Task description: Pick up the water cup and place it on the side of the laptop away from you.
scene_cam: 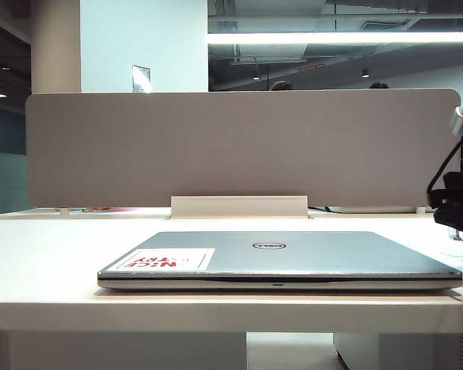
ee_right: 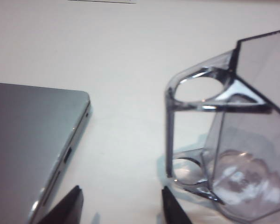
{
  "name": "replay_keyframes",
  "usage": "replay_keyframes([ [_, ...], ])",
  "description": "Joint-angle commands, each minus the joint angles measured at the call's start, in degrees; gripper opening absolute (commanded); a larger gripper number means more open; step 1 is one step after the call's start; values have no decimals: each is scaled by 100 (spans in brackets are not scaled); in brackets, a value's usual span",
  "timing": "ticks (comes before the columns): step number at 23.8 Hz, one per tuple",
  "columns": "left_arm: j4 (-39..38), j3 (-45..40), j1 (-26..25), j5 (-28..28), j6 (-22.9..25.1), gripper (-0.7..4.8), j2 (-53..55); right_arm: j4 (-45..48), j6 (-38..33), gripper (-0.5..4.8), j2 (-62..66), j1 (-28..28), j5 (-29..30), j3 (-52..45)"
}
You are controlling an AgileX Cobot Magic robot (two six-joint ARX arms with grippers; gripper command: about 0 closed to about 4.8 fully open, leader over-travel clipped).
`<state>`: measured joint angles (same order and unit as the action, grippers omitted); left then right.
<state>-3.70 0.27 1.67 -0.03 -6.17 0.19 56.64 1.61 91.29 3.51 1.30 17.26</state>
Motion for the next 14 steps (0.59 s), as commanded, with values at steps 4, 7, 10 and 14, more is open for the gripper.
replay_keyframes([
  [4, 52, 17, 2, 28, 13, -6, 4, 109, 321, 225, -28, -7, -319, 13],
  [7, 52, 17, 2, 28, 13, -5, 4, 107, 321, 225, -24, -7, -479, 42],
  [10, 52, 17, 2, 28, 13, -5, 4, 105, 317, 225, -11, -15, -570, 131],
  [14, 52, 17, 2, 28, 13, -6, 4, 94, 315, 225, 77, -37, -544, 428],
])
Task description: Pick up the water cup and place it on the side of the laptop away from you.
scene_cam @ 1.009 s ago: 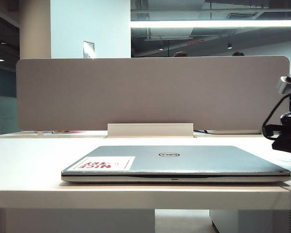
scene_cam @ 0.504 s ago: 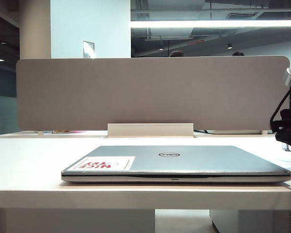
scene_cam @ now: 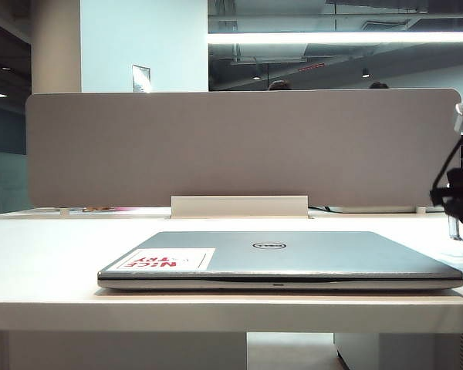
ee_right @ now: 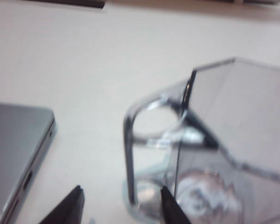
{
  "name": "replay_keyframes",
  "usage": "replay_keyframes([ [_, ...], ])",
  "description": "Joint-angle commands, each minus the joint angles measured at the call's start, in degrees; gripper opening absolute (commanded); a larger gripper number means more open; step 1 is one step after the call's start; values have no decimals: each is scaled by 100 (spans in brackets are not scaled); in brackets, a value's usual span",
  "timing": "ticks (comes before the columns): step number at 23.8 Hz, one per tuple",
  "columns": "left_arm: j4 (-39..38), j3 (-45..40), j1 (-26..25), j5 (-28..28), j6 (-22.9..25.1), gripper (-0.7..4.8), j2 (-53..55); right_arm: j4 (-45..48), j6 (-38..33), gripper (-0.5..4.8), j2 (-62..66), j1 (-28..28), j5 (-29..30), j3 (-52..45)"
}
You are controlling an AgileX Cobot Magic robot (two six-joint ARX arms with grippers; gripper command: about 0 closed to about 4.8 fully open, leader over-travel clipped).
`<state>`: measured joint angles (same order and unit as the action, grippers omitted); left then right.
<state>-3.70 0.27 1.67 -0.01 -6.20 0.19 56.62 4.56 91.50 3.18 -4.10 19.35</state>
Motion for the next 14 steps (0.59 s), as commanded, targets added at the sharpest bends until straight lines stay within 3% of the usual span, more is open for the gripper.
replay_keyframes([
  [1, 52, 17, 2, 26, 15, -6, 4, 74, 20, 225, 98, -4, -7, 317],
  [11, 52, 17, 2, 26, 15, -5, 4, 44, 20, 220, 586, -4, -7, 693],
  [14, 52, 17, 2, 26, 17, -6, 4, 57, 20, 197, 754, -4, -9, 798],
])
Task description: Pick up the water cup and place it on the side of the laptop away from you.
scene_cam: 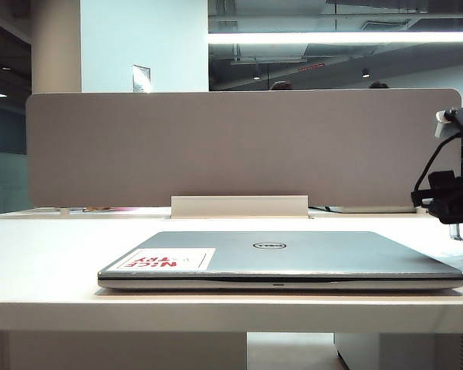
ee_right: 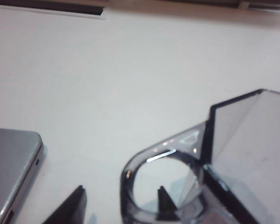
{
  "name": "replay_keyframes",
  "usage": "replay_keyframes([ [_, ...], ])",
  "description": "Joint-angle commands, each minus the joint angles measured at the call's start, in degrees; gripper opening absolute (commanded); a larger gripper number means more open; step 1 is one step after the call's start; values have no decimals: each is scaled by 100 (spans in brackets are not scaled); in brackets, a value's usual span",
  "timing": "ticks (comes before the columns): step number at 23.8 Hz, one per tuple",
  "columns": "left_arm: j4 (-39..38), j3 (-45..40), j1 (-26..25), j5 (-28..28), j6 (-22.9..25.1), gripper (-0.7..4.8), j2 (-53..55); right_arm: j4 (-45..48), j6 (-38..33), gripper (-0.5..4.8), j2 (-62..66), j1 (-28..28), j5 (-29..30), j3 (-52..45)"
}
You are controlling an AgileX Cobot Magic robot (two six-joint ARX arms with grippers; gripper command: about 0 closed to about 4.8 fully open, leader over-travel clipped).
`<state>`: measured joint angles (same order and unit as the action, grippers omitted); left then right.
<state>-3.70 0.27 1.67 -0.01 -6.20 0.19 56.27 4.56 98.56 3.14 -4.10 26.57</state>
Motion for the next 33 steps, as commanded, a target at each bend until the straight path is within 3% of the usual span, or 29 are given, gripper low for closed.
replay_keyframes([
  [1, 52, 17, 2, 26, 15, -5, 4, 101, 20, 197, 79, 0, -7, 105],
  [4, 52, 17, 2, 26, 15, -5, 4, 96, 22, 196, 155, -4, -17, 186],
  [9, 50, 17, 2, 26, 17, -5, 4, 98, 22, 113, 223, -4, -28, 260],
  [14, 31, 17, 2, 26, 17, -5, 4, 96, 22, 102, 223, -20, -31, 262],
  [18, 20, 17, 2, 26, 15, -5, 4, 96, 24, 41, 223, -79, -50, 260],
  [24, -20, 17, 2, 26, 15, -6, 4, 96, 22, 37, 223, -225, -50, 260],
  [25, -22, 17, 2, 26, 15, -5, 4, 96, 22, -5, 223, -260, -44, 260],
  [33, -26, 17, 2, 28, -4, -5, 4, 374, 37, -6, 197, -260, 173, 306],
])
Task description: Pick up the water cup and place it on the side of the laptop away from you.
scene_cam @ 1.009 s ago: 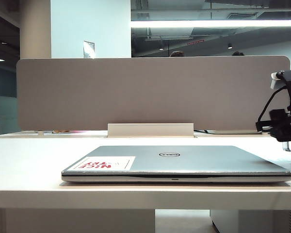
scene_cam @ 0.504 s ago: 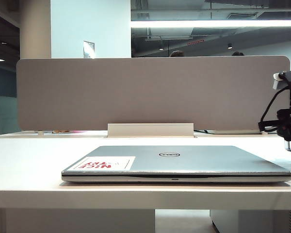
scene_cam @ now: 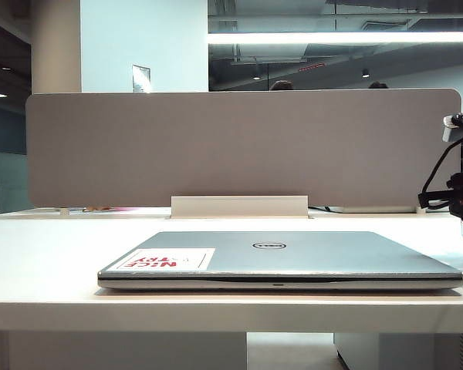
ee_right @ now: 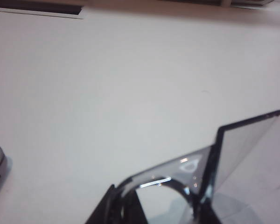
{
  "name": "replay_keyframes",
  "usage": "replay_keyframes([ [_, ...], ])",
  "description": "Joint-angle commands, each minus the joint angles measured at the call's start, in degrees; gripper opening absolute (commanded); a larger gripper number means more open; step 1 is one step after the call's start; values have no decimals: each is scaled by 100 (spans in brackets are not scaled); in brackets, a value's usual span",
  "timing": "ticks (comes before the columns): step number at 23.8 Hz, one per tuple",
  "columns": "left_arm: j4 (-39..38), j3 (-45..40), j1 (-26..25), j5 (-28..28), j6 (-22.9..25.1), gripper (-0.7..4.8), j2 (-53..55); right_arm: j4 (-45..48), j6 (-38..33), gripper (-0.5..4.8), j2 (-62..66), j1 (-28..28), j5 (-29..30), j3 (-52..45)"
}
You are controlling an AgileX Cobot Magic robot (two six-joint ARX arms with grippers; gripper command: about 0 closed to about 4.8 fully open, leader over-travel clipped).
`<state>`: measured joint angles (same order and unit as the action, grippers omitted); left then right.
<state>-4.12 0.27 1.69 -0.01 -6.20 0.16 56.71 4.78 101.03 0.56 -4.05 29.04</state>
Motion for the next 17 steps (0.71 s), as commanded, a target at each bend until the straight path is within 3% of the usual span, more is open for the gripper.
replay_keyframes([
  [1, 15, 17, 0, 28, -7, -5, 7, 393, 33, -6, -55, 4, 267, 87],
  [6, 13, 17, 0, 26, -7, -5, 7, -17, 127, -6, -243, 11, 1482, 704],
  [11, 15, 17, 0, 28, -7, -6, 7, -1346, 125, -6, -247, 11, 2426, 1578],
  [12, 15, 17, 0, 28, -7, -5, 7, -1864, 127, -6, -247, 11, 2833, 1915],
  [17, 13, 17, 0, 26, -7, -6, 7, -2719, 127, -6, -240, 11, 4170, 2658],
])
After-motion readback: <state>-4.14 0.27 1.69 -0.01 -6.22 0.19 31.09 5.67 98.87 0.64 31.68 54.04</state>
